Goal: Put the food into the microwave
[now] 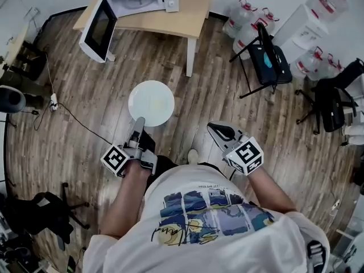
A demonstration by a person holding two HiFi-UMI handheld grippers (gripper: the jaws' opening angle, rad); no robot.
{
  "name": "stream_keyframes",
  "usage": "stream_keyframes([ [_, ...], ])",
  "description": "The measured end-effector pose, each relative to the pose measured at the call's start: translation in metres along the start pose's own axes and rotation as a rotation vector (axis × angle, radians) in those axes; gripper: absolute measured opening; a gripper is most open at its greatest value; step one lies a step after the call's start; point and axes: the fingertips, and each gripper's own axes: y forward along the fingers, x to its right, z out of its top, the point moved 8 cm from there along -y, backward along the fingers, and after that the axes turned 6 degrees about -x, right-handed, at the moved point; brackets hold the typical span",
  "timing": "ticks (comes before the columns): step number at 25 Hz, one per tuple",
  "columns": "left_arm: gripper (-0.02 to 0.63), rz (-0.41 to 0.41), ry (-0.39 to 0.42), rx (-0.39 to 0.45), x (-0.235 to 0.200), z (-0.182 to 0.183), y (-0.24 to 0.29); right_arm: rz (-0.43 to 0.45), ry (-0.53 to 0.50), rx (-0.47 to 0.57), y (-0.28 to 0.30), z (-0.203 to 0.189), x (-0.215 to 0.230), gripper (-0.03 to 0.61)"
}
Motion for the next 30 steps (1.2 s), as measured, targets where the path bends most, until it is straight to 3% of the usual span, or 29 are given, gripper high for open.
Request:
stream_keyframes([
  [6,0.020,0.003,-0.025,0.040,0.004,0.002,0.038,0.002,0.001,-0.005,0.006,-0.001,0.043,0.060],
  [12,0.020,0.027,-0.019,0.051,-0.011,0.038,0.081,-0.012,0.021,0.001,0.042,0.013,0.078,0.077],
  [21,0.020,0.036,-0.003,0.023,-0.026,0.136,0.177,-0.064,0.037,-0.039,0.113,0.080,0.137,0.053],
  [30,0.020,0.044,-0.037,0.013,-0.040,0.220,0.271,-0.130,0.056,-0.018,0.180,0.134,0.193,0.015],
])
